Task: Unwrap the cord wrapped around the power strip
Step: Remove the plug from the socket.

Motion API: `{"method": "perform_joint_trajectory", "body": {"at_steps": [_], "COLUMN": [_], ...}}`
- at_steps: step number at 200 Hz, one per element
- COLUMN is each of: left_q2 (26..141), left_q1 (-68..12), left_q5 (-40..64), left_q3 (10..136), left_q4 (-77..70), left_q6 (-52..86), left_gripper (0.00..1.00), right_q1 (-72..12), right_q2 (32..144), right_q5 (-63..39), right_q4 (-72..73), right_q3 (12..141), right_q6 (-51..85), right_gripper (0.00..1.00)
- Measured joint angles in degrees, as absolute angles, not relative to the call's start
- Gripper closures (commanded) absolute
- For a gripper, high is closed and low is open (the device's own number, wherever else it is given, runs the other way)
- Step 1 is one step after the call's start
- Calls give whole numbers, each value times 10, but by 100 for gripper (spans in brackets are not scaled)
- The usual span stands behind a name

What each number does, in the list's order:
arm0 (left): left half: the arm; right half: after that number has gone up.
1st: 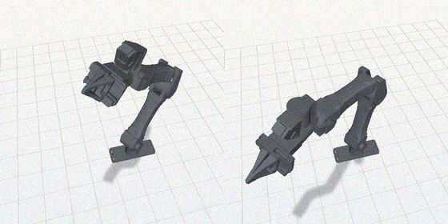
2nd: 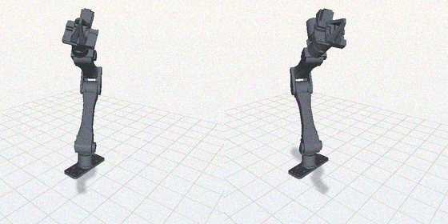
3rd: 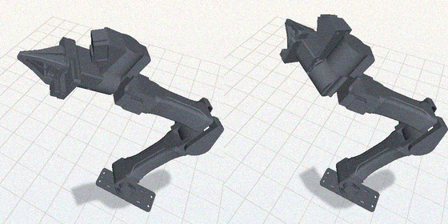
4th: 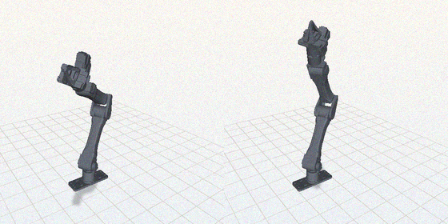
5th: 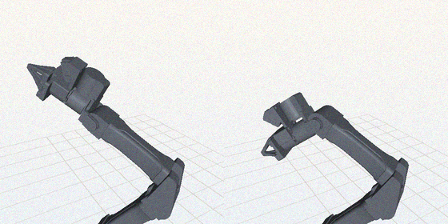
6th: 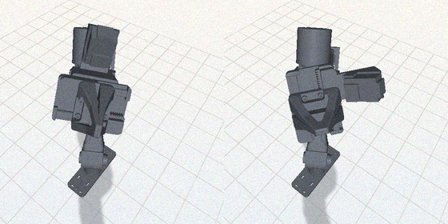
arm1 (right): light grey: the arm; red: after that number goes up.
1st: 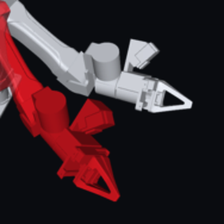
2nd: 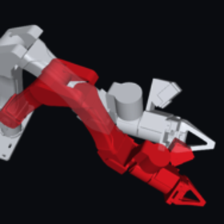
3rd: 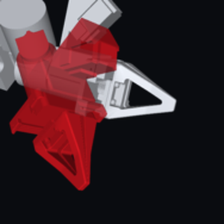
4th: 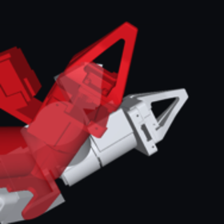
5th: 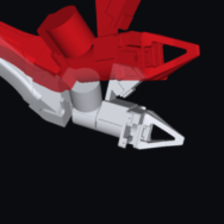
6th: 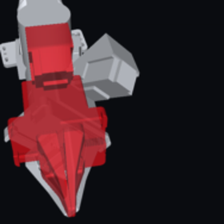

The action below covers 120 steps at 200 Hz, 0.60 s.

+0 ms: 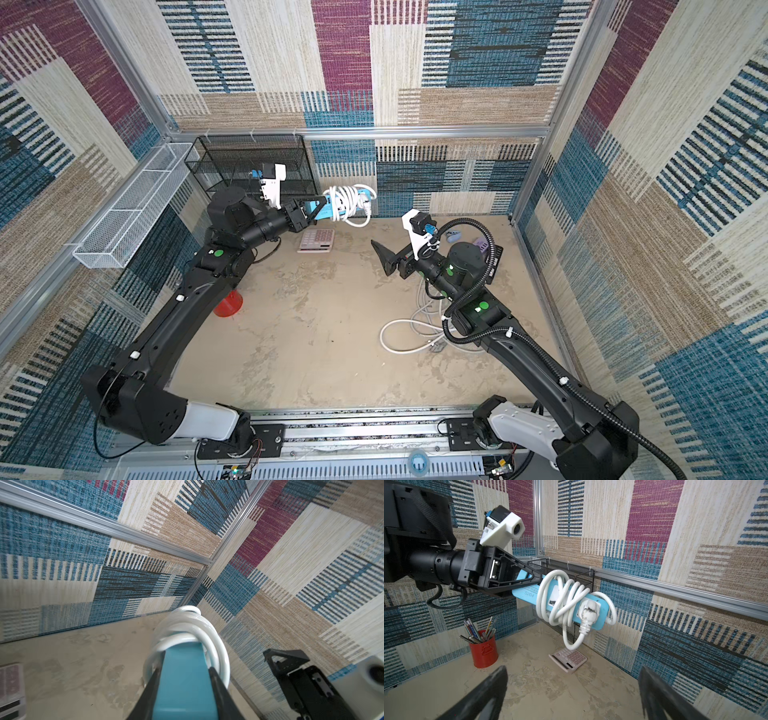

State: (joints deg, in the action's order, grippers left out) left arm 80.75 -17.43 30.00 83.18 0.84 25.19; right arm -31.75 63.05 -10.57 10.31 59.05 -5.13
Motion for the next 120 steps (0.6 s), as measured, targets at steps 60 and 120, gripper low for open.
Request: {"method": "perform_joint_trajectory", "body": {"at_steps": [60, 120], "left_q2": [740, 698], "left_q1": [-175, -175], "left_q5": [257, 263], "left_q3": [735, 652], "left_q4": [30, -40], "left_q6": [122, 88], "left_gripper": [100, 100], "right_q1": [-317, -316], "right_q2": [708, 789], "right_q5": [-146, -208], "right_q4": [85, 62], "right_q3": [647, 663], "right_q6": [-23, 17], "right_gripper": [2, 1]}}
